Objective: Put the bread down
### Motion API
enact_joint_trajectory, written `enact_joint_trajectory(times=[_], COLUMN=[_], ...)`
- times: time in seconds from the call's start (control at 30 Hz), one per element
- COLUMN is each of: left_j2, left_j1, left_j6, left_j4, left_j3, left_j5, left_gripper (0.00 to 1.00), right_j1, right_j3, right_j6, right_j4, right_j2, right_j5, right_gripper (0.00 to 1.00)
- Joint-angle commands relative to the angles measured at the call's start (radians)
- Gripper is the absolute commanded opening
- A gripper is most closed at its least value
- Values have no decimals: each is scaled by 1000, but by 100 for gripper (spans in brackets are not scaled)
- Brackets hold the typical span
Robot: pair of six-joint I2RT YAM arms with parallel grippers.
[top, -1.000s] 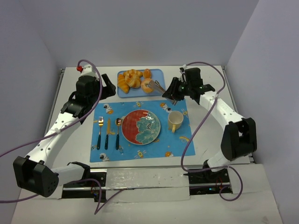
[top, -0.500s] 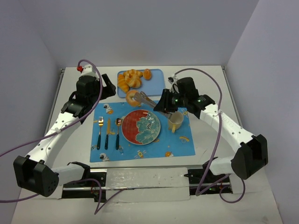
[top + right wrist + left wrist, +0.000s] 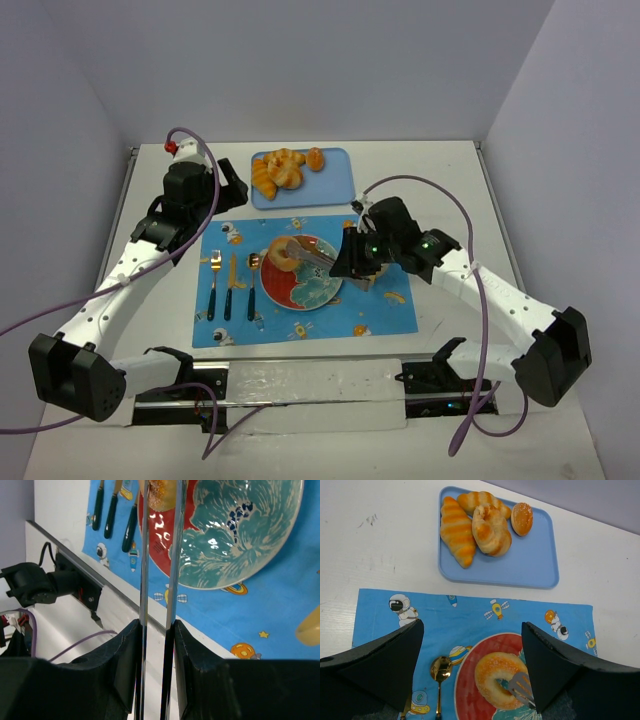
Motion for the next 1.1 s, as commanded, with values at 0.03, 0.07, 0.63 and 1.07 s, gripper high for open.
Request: enact_joint_trajectory(times=[0.03,0.07,0.63,1.07], left_j2=[1,1,10,13], left_j1=[6,6,6,6], left_j6=[16,16,16,16], left_j4=[4,2,2,4], left_j3=[47,47,47,47], left_j5=[-2,-2,-2,-1], left_gripper=[89,89,89,89], right_j1=[22,24,51,53], right_j3=[-34,-38,-32,37], right_j6=[1,-2,-25,-33], right_j4=[2,0,-20,-66], right_j2=[-35,-30,16,-7], right_j5=[24,25,93,125], right_gripper=[20,20,45,49])
